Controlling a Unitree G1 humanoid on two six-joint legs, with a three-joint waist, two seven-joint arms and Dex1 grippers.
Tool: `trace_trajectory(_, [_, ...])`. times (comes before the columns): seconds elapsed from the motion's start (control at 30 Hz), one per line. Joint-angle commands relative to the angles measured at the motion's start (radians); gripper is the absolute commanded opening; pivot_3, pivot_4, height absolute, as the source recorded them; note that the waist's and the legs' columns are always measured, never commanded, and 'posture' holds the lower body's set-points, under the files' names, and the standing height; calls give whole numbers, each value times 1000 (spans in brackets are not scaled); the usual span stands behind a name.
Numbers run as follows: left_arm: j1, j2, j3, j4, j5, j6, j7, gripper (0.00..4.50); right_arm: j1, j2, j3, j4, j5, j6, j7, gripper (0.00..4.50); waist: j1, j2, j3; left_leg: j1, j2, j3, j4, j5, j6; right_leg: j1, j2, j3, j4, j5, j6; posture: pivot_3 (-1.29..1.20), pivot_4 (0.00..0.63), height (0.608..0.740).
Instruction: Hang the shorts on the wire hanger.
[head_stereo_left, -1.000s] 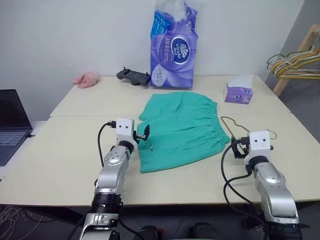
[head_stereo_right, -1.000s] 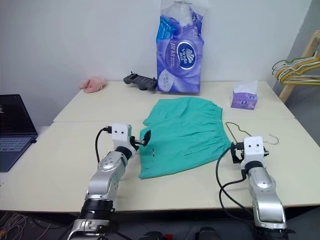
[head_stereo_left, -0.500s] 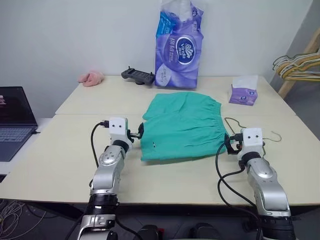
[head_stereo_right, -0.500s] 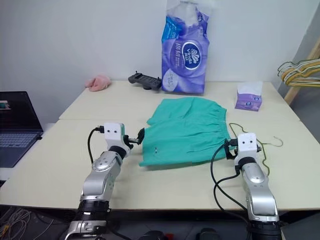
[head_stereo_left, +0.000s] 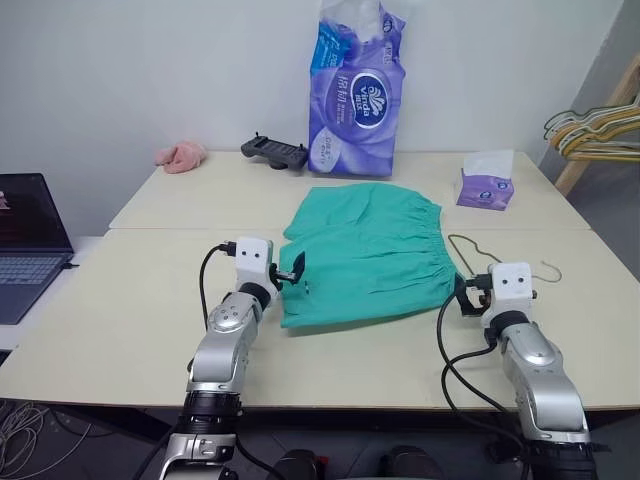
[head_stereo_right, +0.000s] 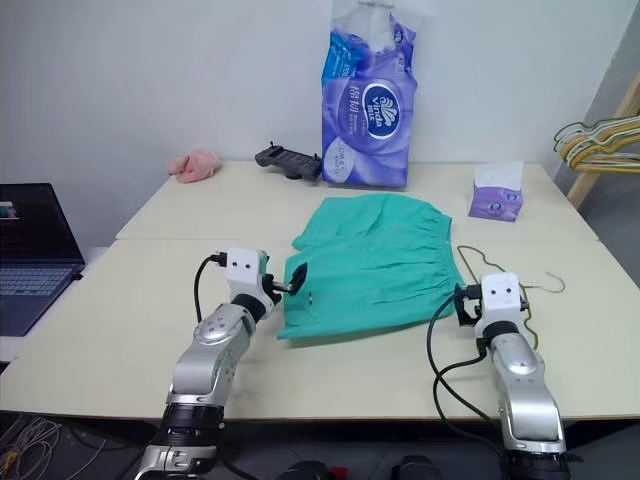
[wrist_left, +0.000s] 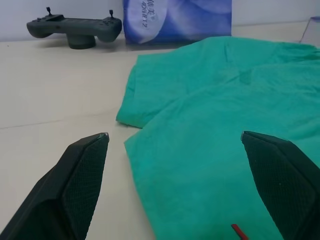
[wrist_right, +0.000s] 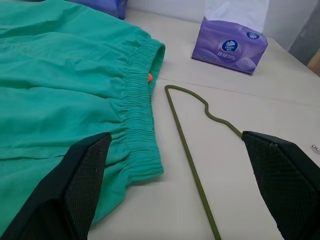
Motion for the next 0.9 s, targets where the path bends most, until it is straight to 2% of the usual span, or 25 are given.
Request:
trace_trajectory(0.03, [4,33,-5,-81,-35,16,-61,4500,2,-48,6,-65,18,-5,63,4453,-1,0,4,0,0,0,0,0,0,0,0,0,0,0,0,2,66,740])
trace_trajectory(0.23, [35,197,-45,-190,-169,72,-374,4500,-8,-250,17,-63,91,-46,331,4453,-3,1,24,0,0,0,0,0,0,0,0,-1,0,-1,1,28,79,740])
trace_trajectory(0.4, [35,375,-122,-193,-204,33,-657,4500,-56,-439,107,49,109,-259,624,4453,-3,2,32,0,1,1,-1,0,1,1,0,-1,-1,-1,1,48,73,740])
trace_trajectory(0.5, [24,440,-167,-146,-190,-9,-777,4500,-104,-514,191,153,76,-437,768,4453,-1,2,34,0,1,1,-1,0,2,1,0,-1,-2,-1,0,56,67,740])
trace_trajectory(0.63, [2,469,-240,-51,-117,-109,-860,4500,-200,-529,265,320,24,-602,839,4453,3,-1,36,-1,2,1,-1,0,2,1,-1,-2,-2,-1,0,62,60,740])
trace_trajectory(0.9, [-75,403,-339,137,3,-280,-883,4500,-420,-504,342,731,-113,-871,804,4453,18,-2,37,-1,1,2,-1,1,3,-1,-1,-1,-1,2,-5,59,60,740])
